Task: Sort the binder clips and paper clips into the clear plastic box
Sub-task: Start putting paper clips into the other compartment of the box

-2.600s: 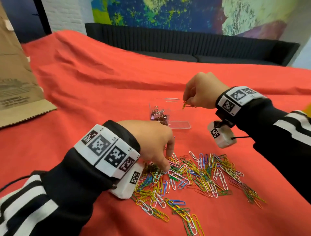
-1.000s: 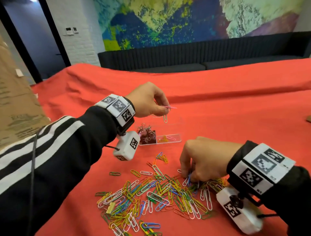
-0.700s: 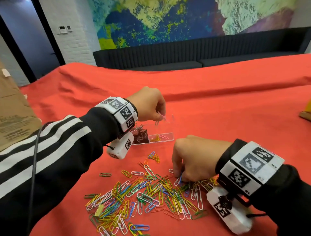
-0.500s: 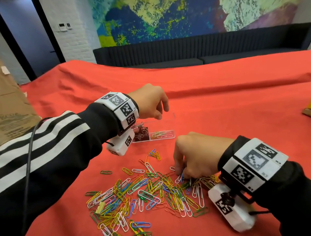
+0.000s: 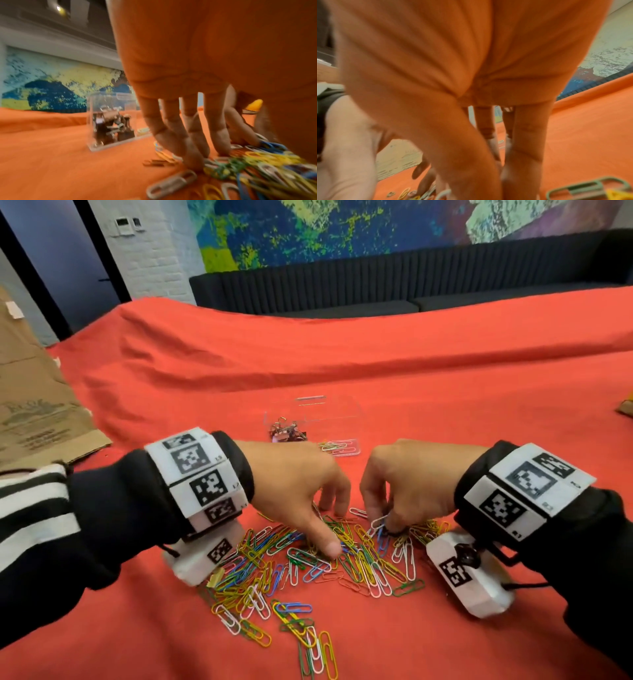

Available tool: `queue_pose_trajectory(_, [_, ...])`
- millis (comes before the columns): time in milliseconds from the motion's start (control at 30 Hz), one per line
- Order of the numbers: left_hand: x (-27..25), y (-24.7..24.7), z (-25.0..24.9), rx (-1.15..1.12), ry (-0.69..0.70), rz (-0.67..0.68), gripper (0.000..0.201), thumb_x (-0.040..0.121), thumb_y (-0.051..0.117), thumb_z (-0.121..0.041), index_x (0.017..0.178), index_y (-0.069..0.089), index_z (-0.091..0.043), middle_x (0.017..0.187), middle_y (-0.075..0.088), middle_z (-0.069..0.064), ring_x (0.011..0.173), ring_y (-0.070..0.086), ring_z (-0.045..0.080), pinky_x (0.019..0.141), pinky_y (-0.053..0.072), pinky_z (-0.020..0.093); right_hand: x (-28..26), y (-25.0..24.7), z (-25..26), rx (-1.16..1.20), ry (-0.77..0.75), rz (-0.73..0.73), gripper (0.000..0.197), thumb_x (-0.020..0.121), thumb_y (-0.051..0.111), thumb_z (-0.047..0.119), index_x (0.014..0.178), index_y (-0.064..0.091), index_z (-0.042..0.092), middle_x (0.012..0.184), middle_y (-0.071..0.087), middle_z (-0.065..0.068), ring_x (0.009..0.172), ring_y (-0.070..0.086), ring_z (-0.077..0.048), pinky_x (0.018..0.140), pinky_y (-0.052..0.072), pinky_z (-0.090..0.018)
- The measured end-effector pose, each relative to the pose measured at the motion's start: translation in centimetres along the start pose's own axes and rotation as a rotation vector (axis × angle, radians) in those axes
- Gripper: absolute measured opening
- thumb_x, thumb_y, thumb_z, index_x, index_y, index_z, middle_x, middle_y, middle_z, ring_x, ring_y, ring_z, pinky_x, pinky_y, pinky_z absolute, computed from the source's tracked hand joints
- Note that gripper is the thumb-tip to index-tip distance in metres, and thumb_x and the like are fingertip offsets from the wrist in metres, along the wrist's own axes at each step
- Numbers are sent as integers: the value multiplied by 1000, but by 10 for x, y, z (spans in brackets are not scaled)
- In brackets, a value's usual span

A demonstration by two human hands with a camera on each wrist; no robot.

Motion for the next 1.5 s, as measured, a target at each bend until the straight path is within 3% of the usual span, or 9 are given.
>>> queue_pose_trajectory(167, [10, 7, -9, -60, 12, -36, 48, 69, 81, -59, 102, 68, -26, 89, 70, -11, 67, 60, -5, 63, 46, 14, 2, 0, -9, 61, 2, -47, 14, 68, 84, 20, 75, 74, 27, 67, 72, 10, 65, 66, -7, 69, 59, -30])
queue_pose_trajectory(333, [20, 7, -9, -80, -6, -74, 25, 80, 79, -42, 93, 74, -22, 76, 71, -10, 70, 66, 7, 66, 51, 22, -1, -3, -14, 105, -17, -128, 12, 69, 81, 18, 75, 72, 23, 60, 70, 9, 57, 65, -7, 61, 57, -31])
queue_pose_trajectory(500, [17, 6, 4, -236, -11, -129, 16, 84, 77, -30, 90, 74, -16, 72, 76, -4, 57, 65, -1, 58, 47, 12, -1, -9, -20, 185, -25, -222, 13, 70, 83, 19, 75, 73, 25, 61, 71, 11, 53, 59, 1, 57, 49, -22])
queue_pose_trajectory(633, [9, -7, 19, -489, -29, -198, 5, 85, 77, -16, 88, 75, -12, 73, 76, 1, 59, 70, 8, 62, 57, 22, -5, -22, -29, 297, -18, -316, 15, 69, 84, 12, 72, 72, 21, 63, 73, 3, 59, 68, -12, 63, 56, -31])
queue_pose_trajectory(733, [4, -22, 30, -528, -36, -262, 4, 84, 78, -10, 87, 76, -10, 71, 74, 3, 59, 69, 12, 61, 57, 26, -10, -30, -38, 350, -20, -299, 17, 70, 82, 3, 70, 72, 17, 61, 73, -1, 53, 68, -17, 58, 57, -35])
queue_pose_trajectory(833, [4, -46, 41, -504, -53, -391, 5, 83, 80, -13, 86, 76, -11, 76, 77, 6, 62, 69, 16, 62, 58, 34, -11, -29, -42, 331, 5, -248, 18, 70, 82, 2, 71, 71, 16, 62, 73, -1, 50, 65, -14, 54, 55, -31])
queue_pose_trajectory(1067, [36, -80, 59, -234, -201, -744, 4, 78, 81, -19, 81, 78, -19, 67, 74, -7, 63, 71, 4, 73, 59, 26, -6, -24, -44, 252, 54, -223, 17, 69, 83, 6, 72, 71, 18, 64, 74, 0, 51, 70, -15, 57, 59, -33])
queue_pose_trajectory(1267, [59, -75, 60, -86, -239, -638, 4, 75, 82, -19, 77, 78, -20, 74, 75, -8, 74, 72, 10, 77, 58, 33, -9, -28, -51, 260, 52, -278, 16, 70, 81, 6, 71, 70, 18, 63, 74, 1, 51, 71, -14, 58, 59, -31])
queue_pose_trajectory(1500, [54, -73, 63, -73, -238, -558, 11, 73, 85, -19, 81, 80, -24, 77, 76, -10, 77, 71, 6, 78, 55, 24, -1, -53, -54, 360, 57, -571, 16, 68, 84, 5, 68, 73, 17, 60, 74, 0, 54, 73, -16, 61, 61, -33])
Point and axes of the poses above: each hand's wrist, its own x-axis towards the middle knuckle, its own y-axis out of the palm, z = x × y, the point moved 2 cm from there along x, towards the middle knuckle
